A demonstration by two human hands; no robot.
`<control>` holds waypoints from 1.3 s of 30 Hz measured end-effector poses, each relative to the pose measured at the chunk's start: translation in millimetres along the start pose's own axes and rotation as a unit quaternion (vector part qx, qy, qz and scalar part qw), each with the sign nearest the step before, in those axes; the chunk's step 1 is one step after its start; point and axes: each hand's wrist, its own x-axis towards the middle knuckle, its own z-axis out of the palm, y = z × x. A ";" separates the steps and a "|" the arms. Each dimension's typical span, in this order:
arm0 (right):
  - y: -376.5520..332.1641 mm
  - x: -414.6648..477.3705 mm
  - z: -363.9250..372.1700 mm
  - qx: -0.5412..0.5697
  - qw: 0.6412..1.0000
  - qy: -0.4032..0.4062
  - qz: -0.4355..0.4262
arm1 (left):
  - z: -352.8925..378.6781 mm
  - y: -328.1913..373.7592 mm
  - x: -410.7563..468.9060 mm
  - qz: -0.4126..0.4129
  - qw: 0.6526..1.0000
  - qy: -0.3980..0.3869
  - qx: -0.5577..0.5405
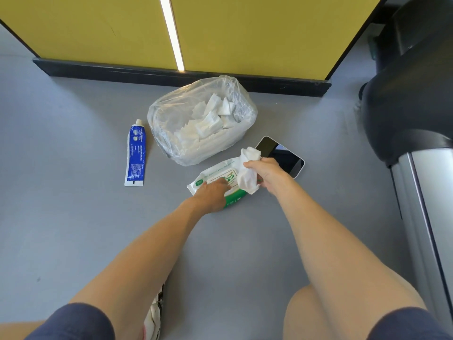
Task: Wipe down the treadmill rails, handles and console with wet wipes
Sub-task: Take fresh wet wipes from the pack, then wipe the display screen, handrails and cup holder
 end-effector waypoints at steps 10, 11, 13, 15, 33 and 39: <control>-89.8 -104.8 -4.6 0.119 0.993 -0.006 -0.014 | -155.7 65.5 -67.5 -0.091 0.754 0.089 -0.644; -106.5 -127.0 -7.4 0.124 0.992 -0.008 -0.011 | -175.5 71.7 -85.5 -0.098 0.748 0.101 -0.649; -143.6 -175.5 -14.9 0.143 0.990 -0.012 -0.006 | -220.2 86.5 -125.2 -0.100 0.738 0.104 -0.659; -184.3 -228.3 -25.0 0.166 0.986 -0.020 -0.017 | -270.9 104.5 -170.9 -0.086 0.748 0.111 -0.649; -429.2 -746.9 -159.6 0.302 0.950 -0.014 -0.082 | -615.5 320.1 -576.2 0.163 0.835 0.100 -0.517; -404.7 -842.4 -171.2 0.444 0.872 0.082 -0.188 | -627.9 356.2 -653.3 0.231 0.825 0.083 -0.509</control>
